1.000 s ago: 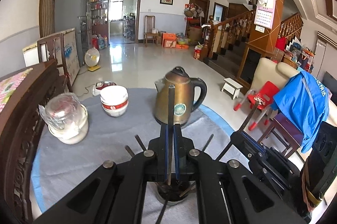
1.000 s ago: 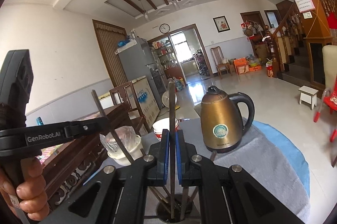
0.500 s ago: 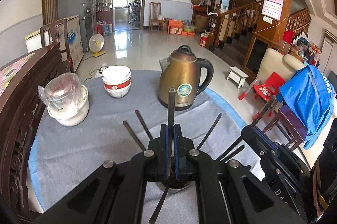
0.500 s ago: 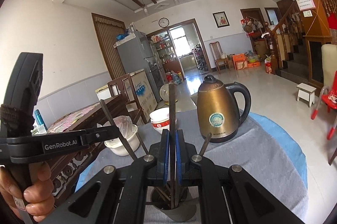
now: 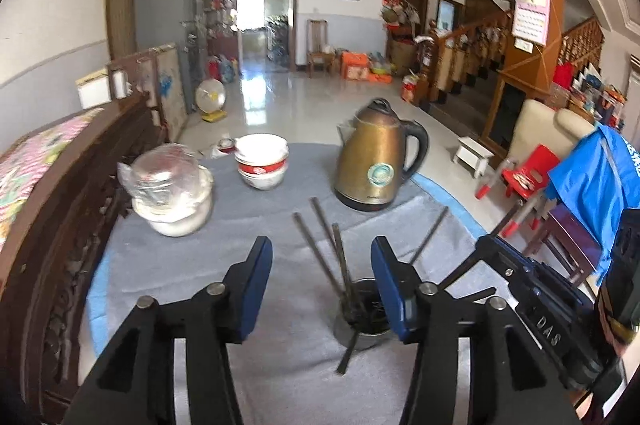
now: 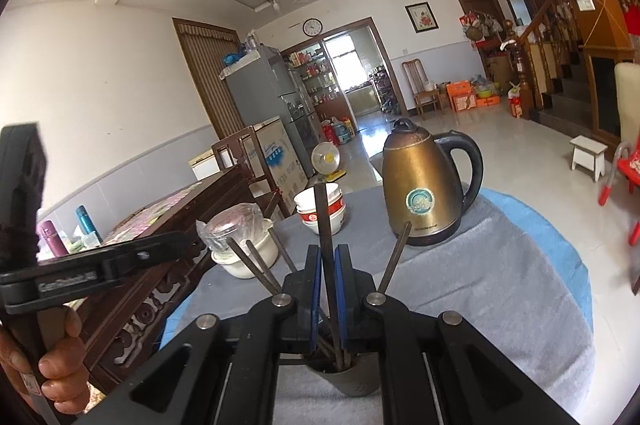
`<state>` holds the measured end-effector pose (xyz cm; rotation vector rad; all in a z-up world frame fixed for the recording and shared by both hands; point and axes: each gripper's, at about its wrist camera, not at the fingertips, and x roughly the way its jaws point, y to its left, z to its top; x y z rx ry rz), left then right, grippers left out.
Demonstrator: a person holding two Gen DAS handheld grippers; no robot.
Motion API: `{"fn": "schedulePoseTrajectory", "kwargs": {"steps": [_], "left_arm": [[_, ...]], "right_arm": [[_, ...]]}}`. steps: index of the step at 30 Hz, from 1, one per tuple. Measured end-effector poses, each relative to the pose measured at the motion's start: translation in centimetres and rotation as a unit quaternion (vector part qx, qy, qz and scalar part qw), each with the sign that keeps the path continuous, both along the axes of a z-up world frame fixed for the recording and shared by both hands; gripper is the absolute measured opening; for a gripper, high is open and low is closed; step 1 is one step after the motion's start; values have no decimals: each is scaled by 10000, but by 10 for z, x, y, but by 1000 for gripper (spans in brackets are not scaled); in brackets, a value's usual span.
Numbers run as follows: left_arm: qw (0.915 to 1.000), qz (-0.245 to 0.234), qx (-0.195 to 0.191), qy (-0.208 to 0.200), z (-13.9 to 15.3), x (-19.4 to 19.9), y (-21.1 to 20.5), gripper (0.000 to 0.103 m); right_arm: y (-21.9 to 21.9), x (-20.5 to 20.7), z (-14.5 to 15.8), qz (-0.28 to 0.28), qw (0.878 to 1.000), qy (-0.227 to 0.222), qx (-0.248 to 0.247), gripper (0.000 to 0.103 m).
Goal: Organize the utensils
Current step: 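Lower the chopstick into the grey cup and open the right tool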
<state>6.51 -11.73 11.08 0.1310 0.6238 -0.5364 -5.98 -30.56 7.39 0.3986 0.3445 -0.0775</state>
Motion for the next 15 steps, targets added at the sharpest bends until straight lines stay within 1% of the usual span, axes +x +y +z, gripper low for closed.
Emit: {"fn": "schedulePoseTrajectory", "kwargs": {"steps": [1,2,3,5,6,7,8,9,10,12,15], "left_arm": [[10000,45,-17,-35,1,-4,5,61],[9999,114,-41,-77,2,-10,12,69],[9998,161,-52,-109,3,-12,16,73],[9994,283,-29,-200,4,-22,25,74],[9992,326,-17,-219,4,-26,29,75],[9990,376,-14,-237,4,-31,34,76],[9989,408,-23,-236,4,-34,38,76],[9988,439,-39,-221,3,-37,43,77],[9987,475,-57,-173,1,-42,48,77],[9987,493,-43,-105,-3,-48,53,78],[9981,596,116,-74,-14,-64,61,81]], "right_arm": [[-1,-2,0,11,10000,6,54,10],[-1,-4,-1,14,9999,12,99,10],[-2,-5,-1,7,9999,21,143,12],[-2,-6,-1,-25,9998,39,196,16],[-3,-6,-1,-40,9997,58,233,23],[-5,-4,-1,-44,9995,67,306,40],[-7,-3,-1,-42,9992,39,394,55],[-8,-3,0,-61,9990,-37,436,78],[-9,-6,1,-157,9989,-149,417,78],[-10,-10,4,-232,9986,-164,452,78],[-10,-30,9,-395,9965,-424,597,78]]}}
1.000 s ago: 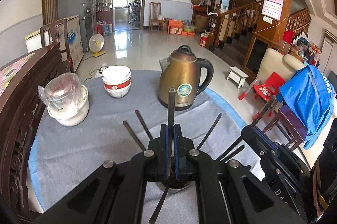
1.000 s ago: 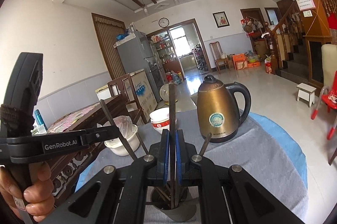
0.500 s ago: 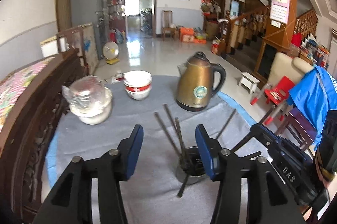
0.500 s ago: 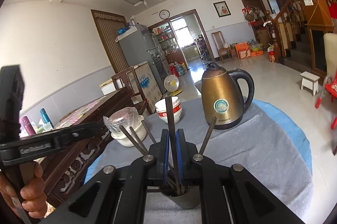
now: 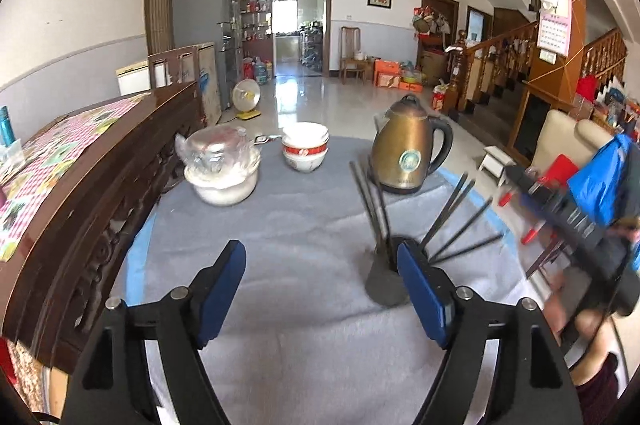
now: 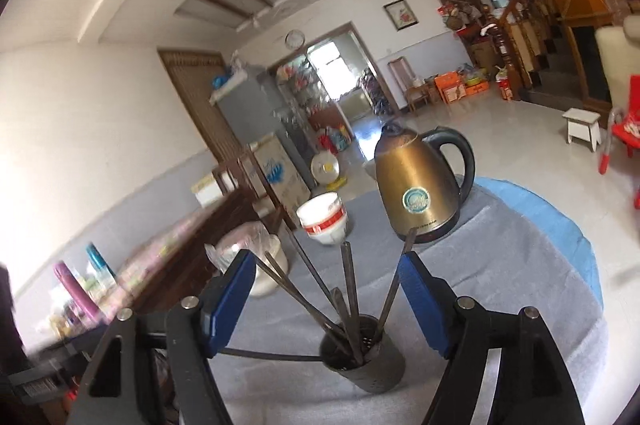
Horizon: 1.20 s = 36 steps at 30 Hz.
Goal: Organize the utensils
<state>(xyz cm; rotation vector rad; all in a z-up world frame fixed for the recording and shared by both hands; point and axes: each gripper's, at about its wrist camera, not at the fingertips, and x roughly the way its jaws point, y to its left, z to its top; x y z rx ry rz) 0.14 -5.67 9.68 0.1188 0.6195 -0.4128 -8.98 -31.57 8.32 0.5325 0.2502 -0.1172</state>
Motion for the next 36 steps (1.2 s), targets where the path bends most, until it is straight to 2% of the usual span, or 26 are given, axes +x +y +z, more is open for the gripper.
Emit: {"fn": "schedulePoseTrajectory", "kwargs": {"steps": [8,12,17,24,29,36], "left_arm": [[9958,557,717,-88,-27,-39,5,82],[9918,700,1017,-328,-27,-66,8,87],[9844,912,1251,-838,-17,-96,14,91],[9829,975,1136,-1069,0,-117,26,91],[9835,998,1063,-1074,3,-121,35,91],[9830,1014,1096,-1066,3,-123,44,91]], "right_arm": [[20,-63,5,-222,9991,-32,-371,76],[31,-96,4,-181,9988,38,-457,76],[49,-124,7,-36,9978,160,-643,76],[77,-153,12,13,9948,321,-965,76],[94,-169,8,-43,9926,345,-1168,76],[103,-166,7,-55,9920,407,-1196,76]]}}
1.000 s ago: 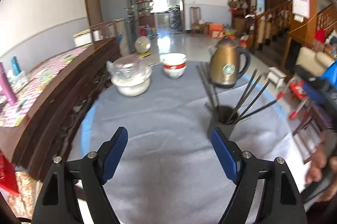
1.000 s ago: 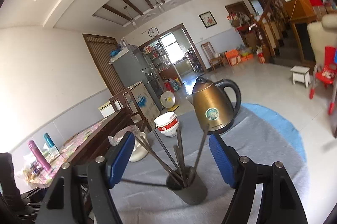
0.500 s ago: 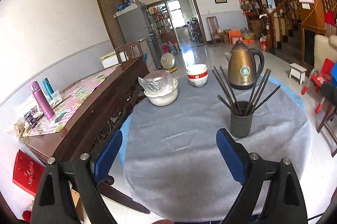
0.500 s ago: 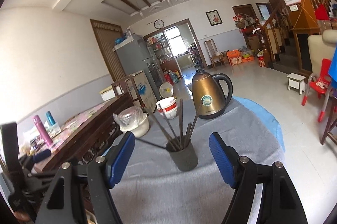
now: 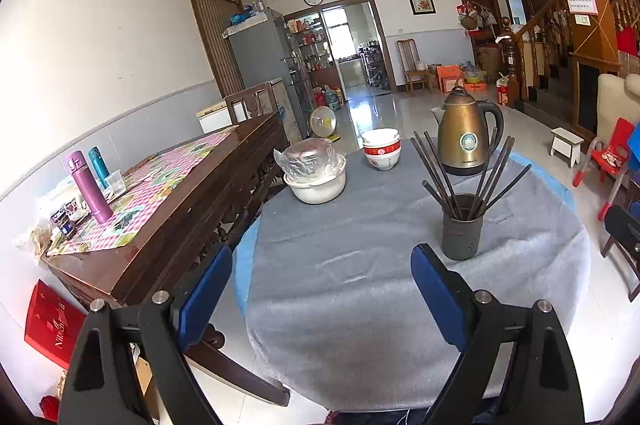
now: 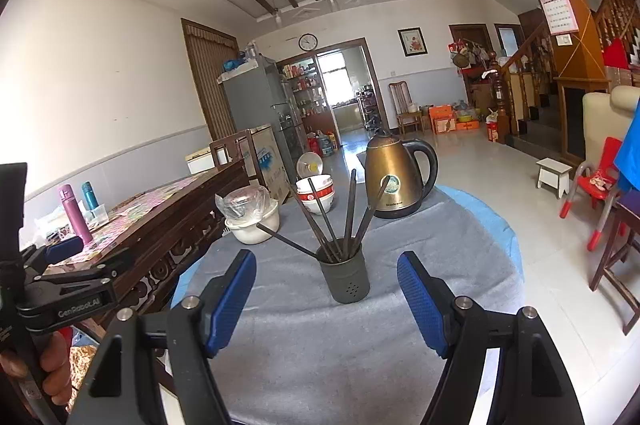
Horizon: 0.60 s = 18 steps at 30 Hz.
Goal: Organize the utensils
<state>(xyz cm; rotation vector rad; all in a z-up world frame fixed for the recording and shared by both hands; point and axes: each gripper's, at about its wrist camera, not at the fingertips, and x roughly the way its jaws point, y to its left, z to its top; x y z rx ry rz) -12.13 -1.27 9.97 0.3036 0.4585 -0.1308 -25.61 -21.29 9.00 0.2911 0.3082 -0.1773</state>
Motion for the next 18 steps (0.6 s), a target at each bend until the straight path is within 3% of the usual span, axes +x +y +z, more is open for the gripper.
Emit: {"fn": "schedulePoseTrajectory", "kwargs": {"steps": [18], "left_arm": [[9999,12,-92,140,-11,3,11,91]], "right_arm": [[9,8,-12,-12,9996,262,-55,76]]}}
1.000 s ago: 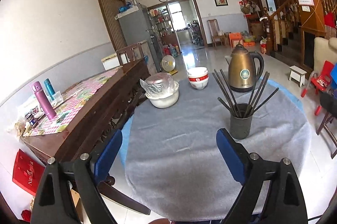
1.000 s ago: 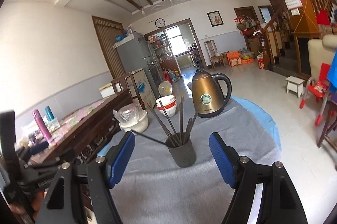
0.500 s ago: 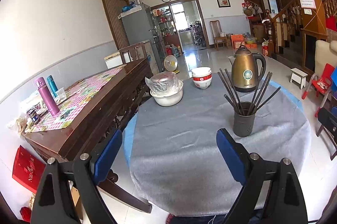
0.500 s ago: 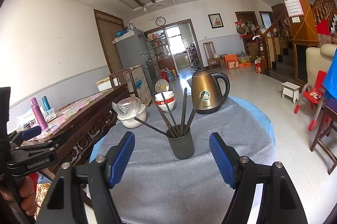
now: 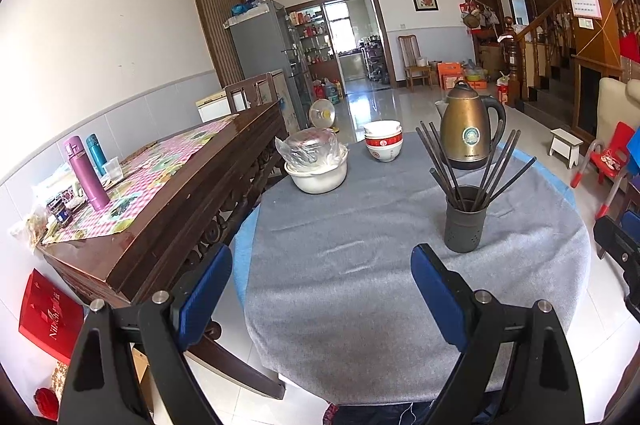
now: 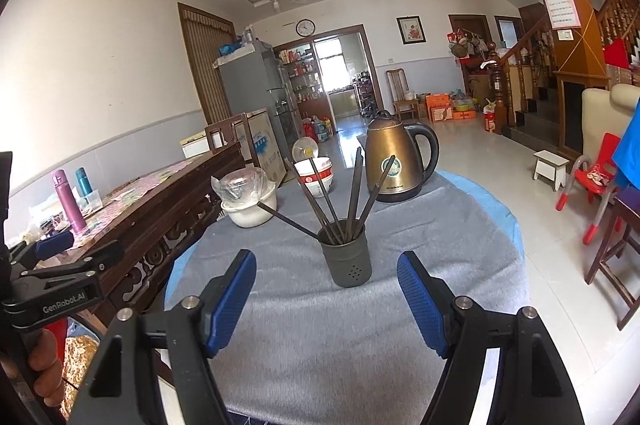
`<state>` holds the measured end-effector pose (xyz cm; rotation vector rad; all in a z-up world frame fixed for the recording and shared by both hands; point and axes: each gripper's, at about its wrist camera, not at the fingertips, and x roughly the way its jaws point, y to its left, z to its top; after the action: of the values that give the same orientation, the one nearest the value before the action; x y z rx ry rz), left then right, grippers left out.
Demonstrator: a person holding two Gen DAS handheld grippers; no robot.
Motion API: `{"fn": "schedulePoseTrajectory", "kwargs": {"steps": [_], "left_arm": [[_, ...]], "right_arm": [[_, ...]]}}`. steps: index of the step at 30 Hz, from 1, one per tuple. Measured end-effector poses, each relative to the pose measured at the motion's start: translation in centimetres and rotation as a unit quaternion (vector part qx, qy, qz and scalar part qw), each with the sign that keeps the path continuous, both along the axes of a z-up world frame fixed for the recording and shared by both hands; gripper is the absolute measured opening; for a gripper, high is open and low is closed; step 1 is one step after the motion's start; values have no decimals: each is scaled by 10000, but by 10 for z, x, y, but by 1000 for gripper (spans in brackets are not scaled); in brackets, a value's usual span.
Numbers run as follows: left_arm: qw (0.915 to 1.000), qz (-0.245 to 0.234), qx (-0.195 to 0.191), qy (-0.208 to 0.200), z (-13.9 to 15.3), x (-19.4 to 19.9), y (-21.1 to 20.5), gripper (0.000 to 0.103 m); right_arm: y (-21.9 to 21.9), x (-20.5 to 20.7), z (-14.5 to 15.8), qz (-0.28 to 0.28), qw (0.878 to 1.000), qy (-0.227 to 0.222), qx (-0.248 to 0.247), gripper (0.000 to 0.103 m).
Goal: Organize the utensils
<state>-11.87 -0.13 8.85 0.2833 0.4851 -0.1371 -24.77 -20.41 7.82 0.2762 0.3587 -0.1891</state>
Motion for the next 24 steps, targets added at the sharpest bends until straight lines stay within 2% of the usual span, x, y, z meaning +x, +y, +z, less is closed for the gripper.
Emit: {"fn": "schedulePoseTrajectory", "kwargs": {"steps": [24], "left_arm": [[9997,-238,29,16,1,2,-20,91]], "right_arm": [[-17,-12,2,-277,9996,-65,9,76]]}}
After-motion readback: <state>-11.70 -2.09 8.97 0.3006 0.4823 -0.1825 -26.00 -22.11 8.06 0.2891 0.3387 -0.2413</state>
